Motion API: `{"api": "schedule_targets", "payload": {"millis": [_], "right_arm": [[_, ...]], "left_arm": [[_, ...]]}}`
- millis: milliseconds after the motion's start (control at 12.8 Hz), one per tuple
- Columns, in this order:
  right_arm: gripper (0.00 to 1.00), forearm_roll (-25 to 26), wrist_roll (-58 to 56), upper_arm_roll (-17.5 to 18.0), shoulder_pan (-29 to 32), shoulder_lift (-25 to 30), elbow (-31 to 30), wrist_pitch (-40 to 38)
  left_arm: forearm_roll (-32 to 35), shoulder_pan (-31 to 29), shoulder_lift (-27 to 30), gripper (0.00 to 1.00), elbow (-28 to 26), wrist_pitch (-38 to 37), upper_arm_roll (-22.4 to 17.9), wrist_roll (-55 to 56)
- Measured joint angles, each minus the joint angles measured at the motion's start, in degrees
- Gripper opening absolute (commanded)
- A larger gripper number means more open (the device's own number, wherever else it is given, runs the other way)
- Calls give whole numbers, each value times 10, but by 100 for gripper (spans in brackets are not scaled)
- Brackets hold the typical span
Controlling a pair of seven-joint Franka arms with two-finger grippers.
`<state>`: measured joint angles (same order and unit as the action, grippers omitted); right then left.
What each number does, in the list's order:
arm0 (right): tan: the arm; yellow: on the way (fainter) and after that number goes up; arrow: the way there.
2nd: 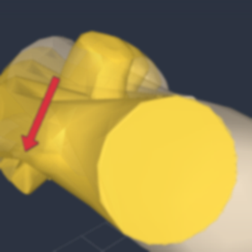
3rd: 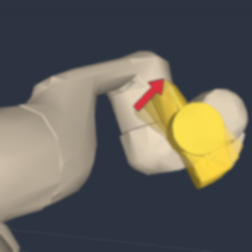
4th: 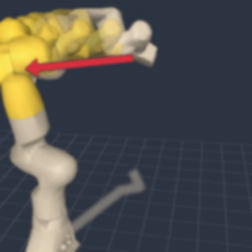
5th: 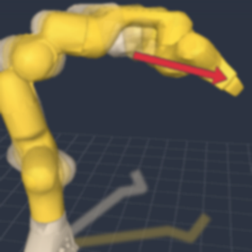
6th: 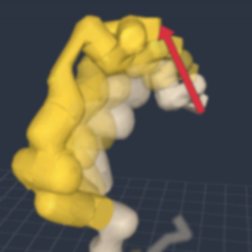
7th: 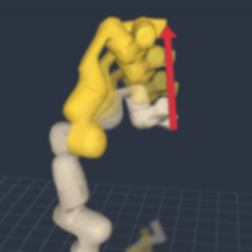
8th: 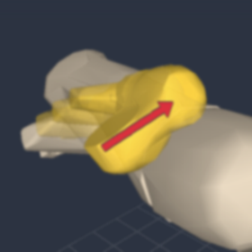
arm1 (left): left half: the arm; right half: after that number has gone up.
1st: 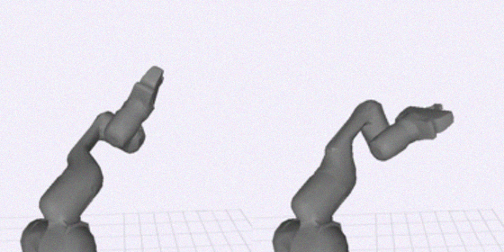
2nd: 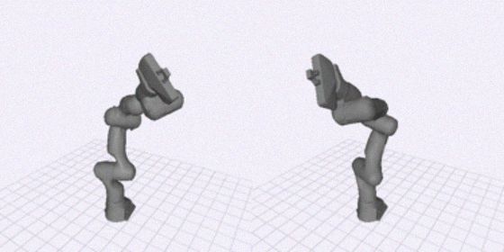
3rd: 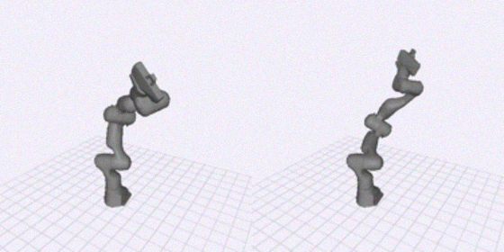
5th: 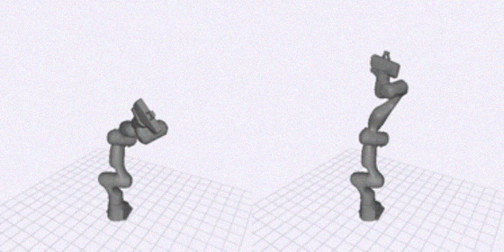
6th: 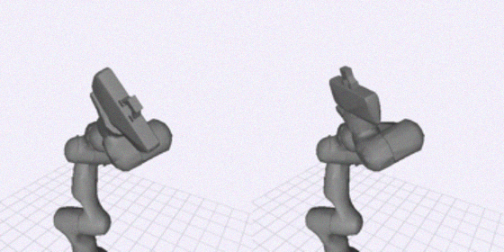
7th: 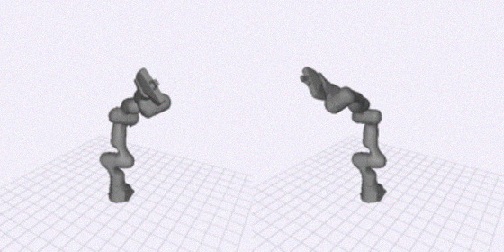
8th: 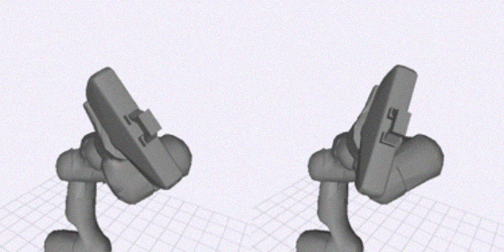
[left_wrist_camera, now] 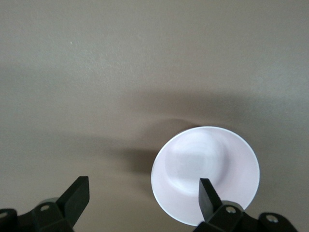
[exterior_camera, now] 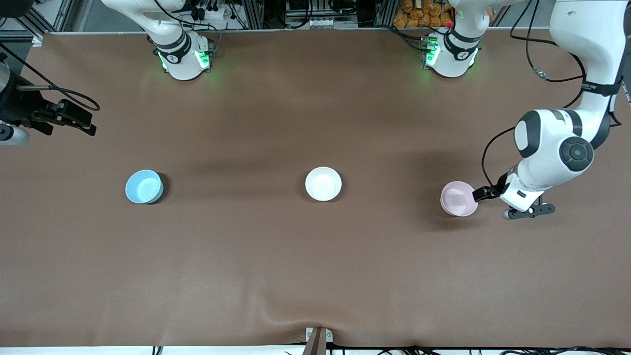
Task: Stack pink and blue bowls on white bowl
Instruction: 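Move the left gripper down over the pink bowl rim, then close the left gripper on the pink bowl rim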
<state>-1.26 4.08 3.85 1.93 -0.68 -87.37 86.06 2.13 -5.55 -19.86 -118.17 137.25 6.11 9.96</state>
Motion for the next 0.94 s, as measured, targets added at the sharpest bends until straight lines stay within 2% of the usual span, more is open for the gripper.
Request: {"api": "schedule_targets", "payload": {"millis": [156,234,390,781,937], "right_arm": [[100,0,0,0,0,0,0,0],[100,0,0,0,0,0,0,0],[100,0,0,0,0,0,0,0],[100,0,0,0,0,0,0,0],[100,0,0,0,0,0,0,0]], "left_arm": [[0,0,-2,100,-11,5,0,0],[0,0,-3,96,-15,6,0,0],[0,0,-9,78,-21,7,1,0],[0,2,-34,41,-26,15,2,0],[0,2,-43,13,-26,22,2,0]]}}
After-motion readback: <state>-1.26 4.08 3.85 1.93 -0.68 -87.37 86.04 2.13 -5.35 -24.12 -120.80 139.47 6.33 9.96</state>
